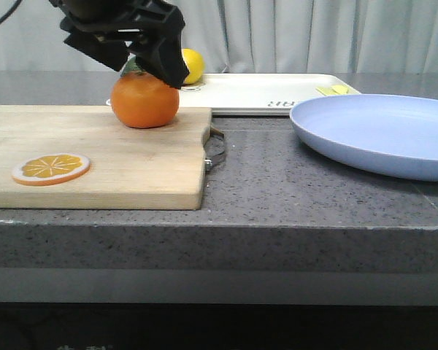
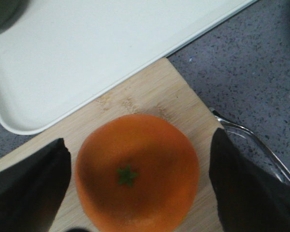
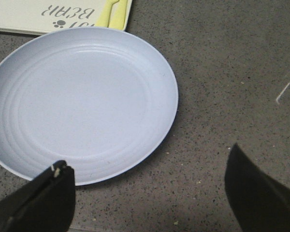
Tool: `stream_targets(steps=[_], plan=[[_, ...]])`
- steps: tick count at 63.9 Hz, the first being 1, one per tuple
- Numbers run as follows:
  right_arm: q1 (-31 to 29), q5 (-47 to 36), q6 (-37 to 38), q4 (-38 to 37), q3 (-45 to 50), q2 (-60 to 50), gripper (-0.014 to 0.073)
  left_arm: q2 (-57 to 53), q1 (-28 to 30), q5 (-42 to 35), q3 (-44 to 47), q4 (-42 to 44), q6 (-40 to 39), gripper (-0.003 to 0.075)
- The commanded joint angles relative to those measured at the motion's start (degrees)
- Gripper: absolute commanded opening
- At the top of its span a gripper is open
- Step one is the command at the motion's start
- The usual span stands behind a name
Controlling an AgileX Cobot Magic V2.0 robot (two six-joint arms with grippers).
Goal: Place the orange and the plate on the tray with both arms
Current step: 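Lower the left gripper onto the orange on the cutting board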
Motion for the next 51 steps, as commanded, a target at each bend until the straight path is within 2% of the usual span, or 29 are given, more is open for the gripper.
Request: stream_targets(steps=[1, 23, 36, 51], plan=[[-0.3, -3.5, -0.5, 0.4, -1.9, 0.4, 0.0633, -0.8, -0.4, -2.1, -2.8, 0.0, -0.1, 0.0571], [-0.3, -3.5, -0.5, 0.4, -1.9, 0.4, 0.0633, 1.7, -0.4, -1.3, -2.8, -0.5, -0.1, 0.0569], [-0.3, -3.5, -0.5, 0.4, -1.9, 0.4, 0.0633, 1.7, -0.4, 0.4, -2.8, -0.5, -0.1, 0.0538], [-0.3, -3.5, -0.5, 0.4, -1.9, 0.4, 0.0633, 1.7, -0.4, 1.2, -2.8, -0.5, -0.2, 0.0641]])
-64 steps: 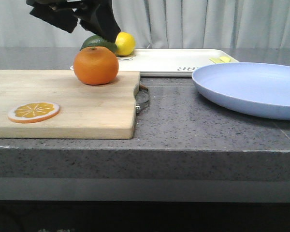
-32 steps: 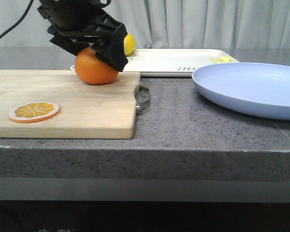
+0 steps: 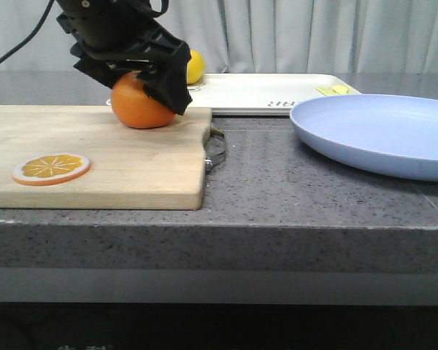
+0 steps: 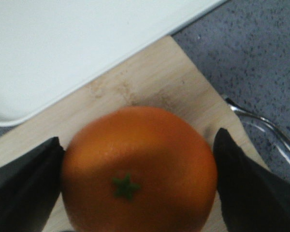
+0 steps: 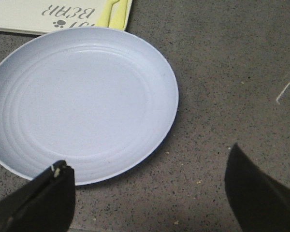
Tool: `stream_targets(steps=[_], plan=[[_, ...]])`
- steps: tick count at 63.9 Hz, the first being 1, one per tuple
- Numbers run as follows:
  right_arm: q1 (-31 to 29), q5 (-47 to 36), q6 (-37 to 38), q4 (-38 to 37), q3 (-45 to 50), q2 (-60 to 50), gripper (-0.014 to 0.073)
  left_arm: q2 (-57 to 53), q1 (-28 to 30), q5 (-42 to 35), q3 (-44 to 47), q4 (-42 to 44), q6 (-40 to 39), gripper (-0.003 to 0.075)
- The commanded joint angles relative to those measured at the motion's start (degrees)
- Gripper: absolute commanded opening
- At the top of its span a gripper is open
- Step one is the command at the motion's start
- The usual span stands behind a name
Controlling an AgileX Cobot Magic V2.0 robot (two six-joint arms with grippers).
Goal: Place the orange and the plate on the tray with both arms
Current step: 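Lower the left gripper onto the orange on the cutting board, then lift the orange with the left gripper and carry it over the blue plate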
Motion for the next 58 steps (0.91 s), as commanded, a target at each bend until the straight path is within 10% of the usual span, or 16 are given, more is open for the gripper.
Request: stream_targets(steps=[1, 22, 40, 58], plan=[[-0.3, -3.5, -0.5, 0.4, -1.9, 0.4, 0.0633, -2.2, -0.4, -0.8, -1.4, -0.5, -0.2, 0.0644], [-0.3, -3.5, -0.5, 0.4, -1.9, 0.4, 0.0633, -2.2, -0.3, -0.9, -1.4, -0.6, -0.4, 0.0646], [-0.3, -3.5, -0.5, 0.4, -1.9, 0.4, 0.0633, -2.2, -0.3, -2.8, -1.4, -0.8, -0.4, 0.0441], [-0.3, -3.5, -0.5, 0.4, -1.9, 0.4, 0.0633, -4.1, -1.7, -2.8, -2.1, -3.5, -0.4, 0.0433]])
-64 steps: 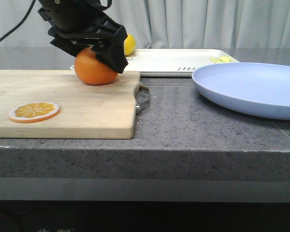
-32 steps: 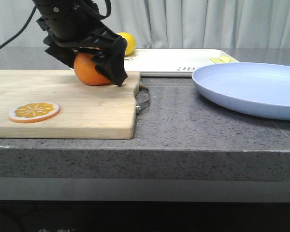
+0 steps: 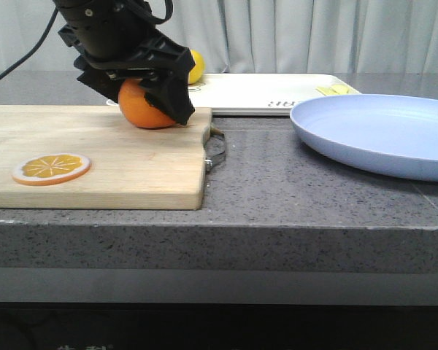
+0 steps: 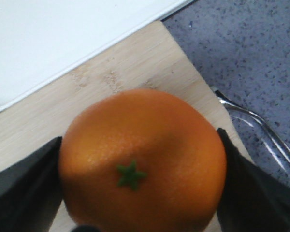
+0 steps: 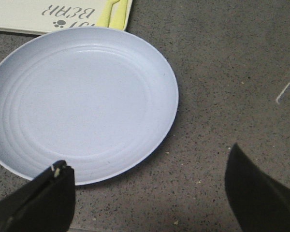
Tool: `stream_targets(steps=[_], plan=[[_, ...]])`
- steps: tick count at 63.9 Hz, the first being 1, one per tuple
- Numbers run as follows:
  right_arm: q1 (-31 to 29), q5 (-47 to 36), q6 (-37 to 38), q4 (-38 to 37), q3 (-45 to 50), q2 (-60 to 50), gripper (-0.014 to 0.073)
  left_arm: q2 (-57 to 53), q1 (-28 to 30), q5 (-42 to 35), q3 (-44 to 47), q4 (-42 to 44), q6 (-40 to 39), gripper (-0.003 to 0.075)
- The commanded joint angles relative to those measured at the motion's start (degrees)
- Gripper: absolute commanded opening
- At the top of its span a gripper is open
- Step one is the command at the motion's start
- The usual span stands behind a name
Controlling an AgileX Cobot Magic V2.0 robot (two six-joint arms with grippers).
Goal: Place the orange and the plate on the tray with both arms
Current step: 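Lift the orange with the left gripper and carry it over the blue plate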
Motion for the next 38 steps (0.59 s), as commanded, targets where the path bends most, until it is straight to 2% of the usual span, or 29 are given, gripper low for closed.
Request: stream_targets(steps=[1, 20, 38], plan=[[-0.3, -3.6, -0.4, 0.4, -1.9, 0.4, 0.0633, -4.3, -1.4, -3.2, -2.3, -0.9, -0.4, 0.0432], [-0.3, -3.6, -0.4, 0.4, -1.9, 0.4, 0.0633, -3.1, -9.9, -0.6, -10.7, -0.9, -0.4, 0.0433], [-0.3, -3.7, -0.4, -0.4, -1.9, 0.3, 0.0633, 5.8, -17.0, -1.0, -23.4, -0.9, -0.4, 0.0433]])
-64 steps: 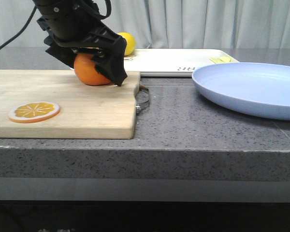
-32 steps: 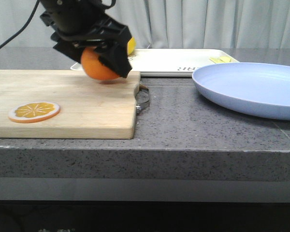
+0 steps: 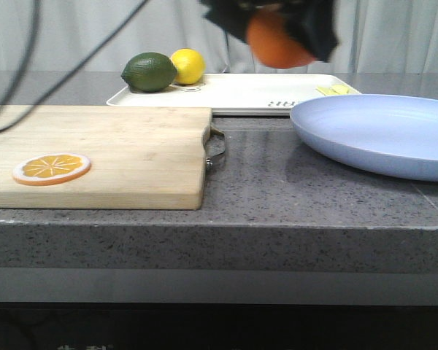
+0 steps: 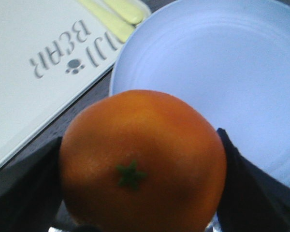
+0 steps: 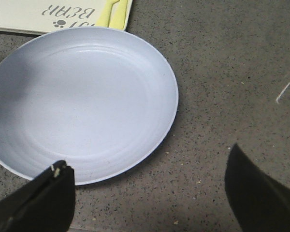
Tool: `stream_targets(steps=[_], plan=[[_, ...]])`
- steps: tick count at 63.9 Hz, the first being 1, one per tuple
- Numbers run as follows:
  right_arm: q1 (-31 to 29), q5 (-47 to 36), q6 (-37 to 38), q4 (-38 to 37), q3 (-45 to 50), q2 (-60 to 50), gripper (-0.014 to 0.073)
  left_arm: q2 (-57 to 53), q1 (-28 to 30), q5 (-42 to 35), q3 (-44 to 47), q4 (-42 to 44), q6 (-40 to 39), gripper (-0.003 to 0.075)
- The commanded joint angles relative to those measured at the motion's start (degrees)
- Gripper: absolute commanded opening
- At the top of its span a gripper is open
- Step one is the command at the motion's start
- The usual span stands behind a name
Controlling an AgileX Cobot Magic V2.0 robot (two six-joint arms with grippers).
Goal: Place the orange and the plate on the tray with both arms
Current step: 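Lift the orange with the left gripper and carry it over the blue plate, then release the orange onto the plate and raise the left gripper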
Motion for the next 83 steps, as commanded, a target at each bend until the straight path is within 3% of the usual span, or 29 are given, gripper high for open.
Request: stream_targets(steps=[1, 17, 38, 53, 59, 83], plan=[[-0.3, -3.7, -0.4, -0.6, -1.9, 0.3, 0.0633, 0.3, -2.0, -3.5, -6.2, 0.0, -0.4, 0.0433], [-2.2, -3.5, -0.2, -1.9, -2.2, 0.3, 0.0633, 8.0, -5.3, -4.3, -14.4, -1.0, -0.4, 0.0433], [-4.4, -3.6, 0.0, -1.9, -2.2, 0.3, 0.0633, 12.9, -6.3, -9.6, -15.2, -3.8, -0.4, 0.0438], [-4.4, -4.0, 0.0, -2.1, -2.2, 0.3, 0.0633, 13.6, -6.3, -9.2, -15.2, -4.2, -0.4, 0.0599], [-4.4, -4.0, 0.0, -2.1, -2.2, 0.3, 0.0633, 13.5, -6.3, -9.1, -15.2, -4.3, -0.4, 0.0606], [-4.4, -4.9, 0.0, -2.1, -2.2, 0.3, 0.0633, 5.0, -5.3, 0.2, -15.2, -4.2, -0.7, 0.0602]])
